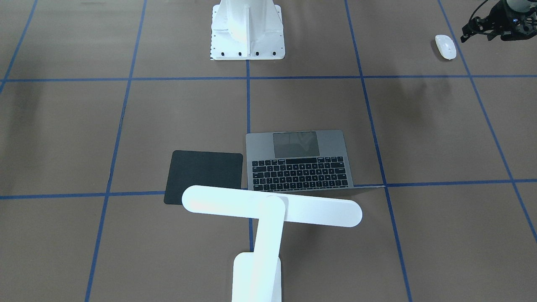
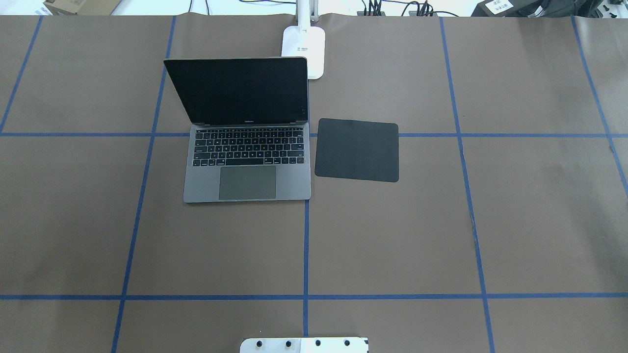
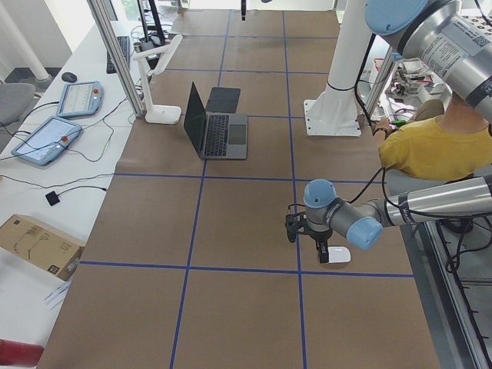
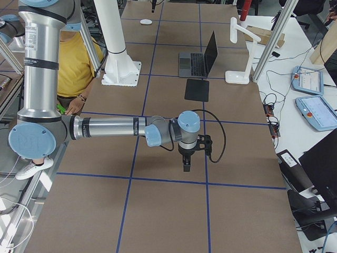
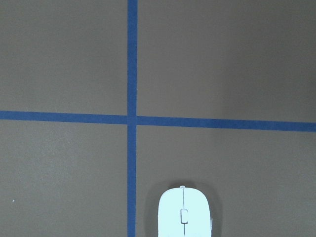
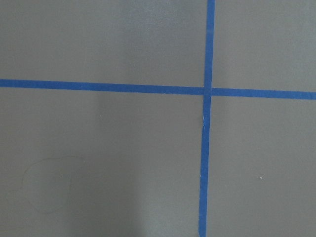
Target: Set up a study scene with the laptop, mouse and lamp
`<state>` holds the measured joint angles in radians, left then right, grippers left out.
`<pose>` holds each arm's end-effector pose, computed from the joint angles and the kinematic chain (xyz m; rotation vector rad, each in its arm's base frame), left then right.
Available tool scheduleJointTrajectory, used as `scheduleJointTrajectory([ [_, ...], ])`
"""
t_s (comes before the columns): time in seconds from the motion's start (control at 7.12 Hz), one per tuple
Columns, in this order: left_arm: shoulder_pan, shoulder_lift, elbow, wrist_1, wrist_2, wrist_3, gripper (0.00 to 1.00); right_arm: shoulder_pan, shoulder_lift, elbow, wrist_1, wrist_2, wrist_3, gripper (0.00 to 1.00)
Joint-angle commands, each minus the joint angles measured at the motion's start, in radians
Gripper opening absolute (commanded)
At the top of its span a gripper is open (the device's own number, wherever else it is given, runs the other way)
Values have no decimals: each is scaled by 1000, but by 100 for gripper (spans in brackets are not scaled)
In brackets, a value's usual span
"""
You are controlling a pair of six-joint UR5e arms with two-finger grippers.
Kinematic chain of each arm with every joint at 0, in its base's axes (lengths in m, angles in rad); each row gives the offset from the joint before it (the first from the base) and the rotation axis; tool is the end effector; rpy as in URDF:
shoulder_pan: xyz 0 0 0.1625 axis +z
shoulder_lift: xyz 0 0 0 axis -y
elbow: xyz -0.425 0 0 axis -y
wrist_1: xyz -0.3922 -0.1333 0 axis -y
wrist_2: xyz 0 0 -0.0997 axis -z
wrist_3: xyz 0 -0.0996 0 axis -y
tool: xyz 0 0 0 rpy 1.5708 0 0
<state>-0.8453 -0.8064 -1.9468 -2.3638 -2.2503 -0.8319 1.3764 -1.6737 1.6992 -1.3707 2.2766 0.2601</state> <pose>0.0738 -0.1898 0.6498 -0.1937 0.7495 0.0364 -0.0220 -0.4671 0.6268 0.0522 -0.7332 -0.0169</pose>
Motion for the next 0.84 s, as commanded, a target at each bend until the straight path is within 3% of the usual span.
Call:
scheduleJointTrajectory([
  [0.0, 14, -11, 8, -8, -3, -21, 100, 1, -1, 0, -4, 0, -6, 100],
  [0.28, 46, -42, 8, -9, -12, -71, 100, 0, -1, 2, -5, 0, -6, 100],
  [0.7, 243, -73, 20, -65, 0, -239, 100, -2, 0, -1, -5, -11, -6, 100],
])
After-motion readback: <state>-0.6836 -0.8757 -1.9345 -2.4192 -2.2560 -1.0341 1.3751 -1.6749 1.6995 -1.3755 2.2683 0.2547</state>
